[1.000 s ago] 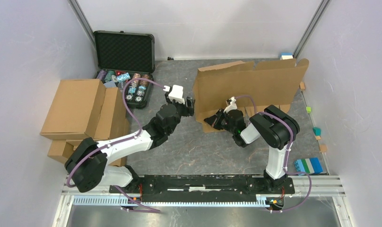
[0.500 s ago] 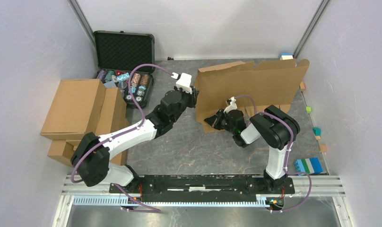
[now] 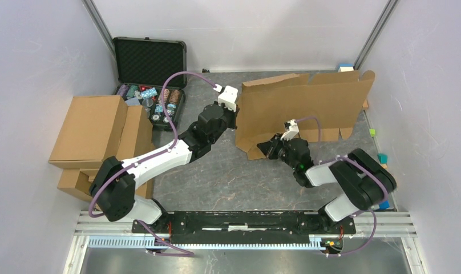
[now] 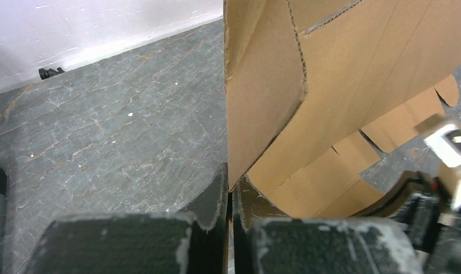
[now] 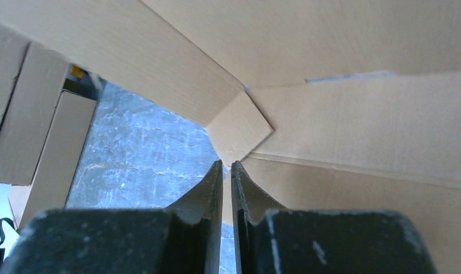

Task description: Fold the paper box

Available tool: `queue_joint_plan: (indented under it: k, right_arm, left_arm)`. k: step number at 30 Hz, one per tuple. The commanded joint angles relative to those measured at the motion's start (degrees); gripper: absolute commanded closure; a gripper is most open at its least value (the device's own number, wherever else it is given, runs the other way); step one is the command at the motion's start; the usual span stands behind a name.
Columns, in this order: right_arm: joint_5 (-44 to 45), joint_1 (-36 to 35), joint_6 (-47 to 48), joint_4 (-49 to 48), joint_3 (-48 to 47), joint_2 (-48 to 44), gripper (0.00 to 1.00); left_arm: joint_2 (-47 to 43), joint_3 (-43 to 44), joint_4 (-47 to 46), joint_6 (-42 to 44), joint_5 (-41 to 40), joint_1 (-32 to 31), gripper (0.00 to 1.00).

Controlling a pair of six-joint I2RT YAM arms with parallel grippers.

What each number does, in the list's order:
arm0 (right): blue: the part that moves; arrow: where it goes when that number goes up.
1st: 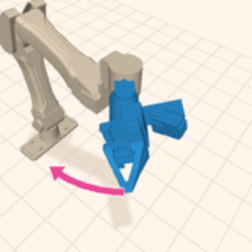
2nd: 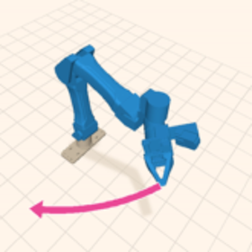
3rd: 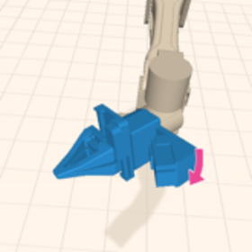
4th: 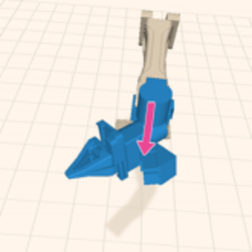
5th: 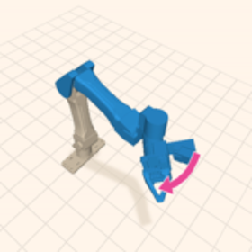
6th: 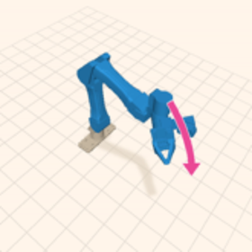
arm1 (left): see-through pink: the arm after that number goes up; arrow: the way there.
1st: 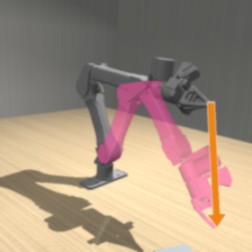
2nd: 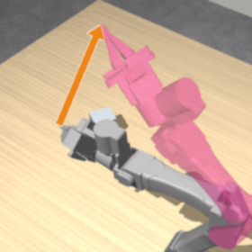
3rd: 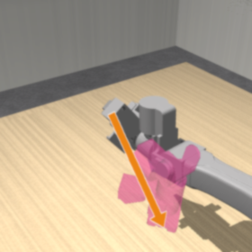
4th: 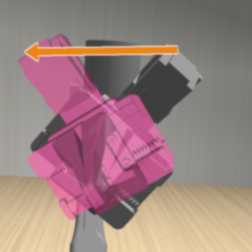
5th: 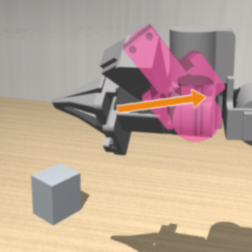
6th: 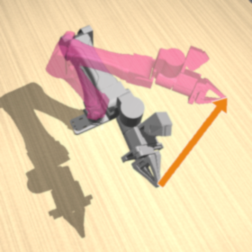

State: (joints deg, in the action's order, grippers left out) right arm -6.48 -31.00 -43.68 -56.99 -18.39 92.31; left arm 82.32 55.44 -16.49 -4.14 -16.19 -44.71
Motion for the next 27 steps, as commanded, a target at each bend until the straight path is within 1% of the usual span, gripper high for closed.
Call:
queue_joint_plan:
  k: [1,4,7,9,11,13,15,17,19,21,24,27]
  right_arm:
    - [3.63,0.44,8.87,4.78,2.68,-11.34,0.81]
    - [6.11,2.29,14.97,14.46,3.05,-21.58,0.68]
    - [7.87,6.94,21.07,25.46,1.08,-31.75,0.55]
    - [7.69,12.33,23.3,32.21,-0.98,-37.7,0.5]
    - [6.63,18.8,24.81,37.28,-3.26,-42.05,0.47]
    - [6.66,23.31,25.02,40.5,-5.43,-45.05,0.44]
    - [6.64,27.42,23.88,41.39,-6.96,-46.03,0.41]
    - [6.61,31.69,22.58,40.88,-8.27,-44.99,0.38]
    - [3.52,37.36,20.02,39.62,-9.64,-42.67,0.33]
    - [-2.04,42.08,17.29,37.43,-10.99,-39.69,0.29]
    - [-11.16,44.54,16.59,29.84,-11.14,-36.27,0.23]
    - [-14.46,44.57,18.54,24.59,-10.1,-36.01,0.16]
  left_arm:
    - [-1.99,0.65,1.02,3.16,0.71,-0.12,0.98]
    - [-2.26,0.29,0.89,3.36,0.8,-0.2,0.98]
    - [-2.69,-0.39,0.3,3.96,0.67,-0.29,0.98]
    - [-2.7,-0.65,0.22,3.97,0.59,-0.34,0.98]
    - [-2.79,-0.98,0.07,3.97,0.8,-0.3,0.98]
    - [-3.19,-1.44,-0.18,5.68,0.8,-0.29,0.98]
    - [-3.62,-1.86,-0.21,5.89,0.63,-0.29,0.98]
    - [-4.46,-2.25,0.17,6.07,0.57,-0.29,0.98]
    - [-5.63,-2.85,0.9,6.8,-0.49,-0.3,0.98]
    - [-7.19,-4.08,1.11,8.2,-2.05,-0.29,0.98]
    - [-9.89,-6.65,0.86,10.7,-5.52,-0.28,0.98]
    - [-12.88,-10.78,-1.63,13.72,-8.66,-0.22,0.98]
